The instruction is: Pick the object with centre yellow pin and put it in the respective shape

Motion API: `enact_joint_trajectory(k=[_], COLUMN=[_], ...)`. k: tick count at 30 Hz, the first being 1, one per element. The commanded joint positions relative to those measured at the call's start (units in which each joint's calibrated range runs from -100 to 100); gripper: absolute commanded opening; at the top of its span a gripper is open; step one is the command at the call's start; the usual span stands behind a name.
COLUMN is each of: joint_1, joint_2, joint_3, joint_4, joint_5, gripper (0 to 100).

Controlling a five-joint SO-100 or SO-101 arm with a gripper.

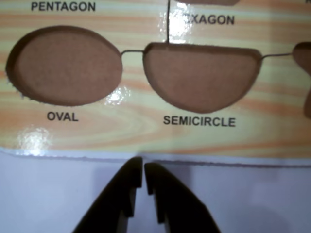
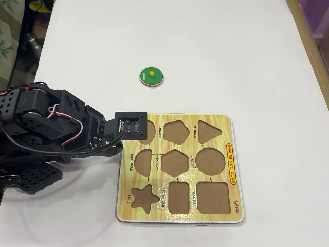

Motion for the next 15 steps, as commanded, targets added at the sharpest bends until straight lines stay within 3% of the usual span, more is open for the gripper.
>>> enact_joint_trajectory(k=[1,11,15], joint_1=[0.8,0.6,0.0], joint_2=[0.6,1.9,9.5], joint_3=[0.4,0.4,-1.3], joint_4=[0.6,-0.1,-3.8], joint_5=[-0.3,-0.3,-0.4], gripper=[2,1,1])
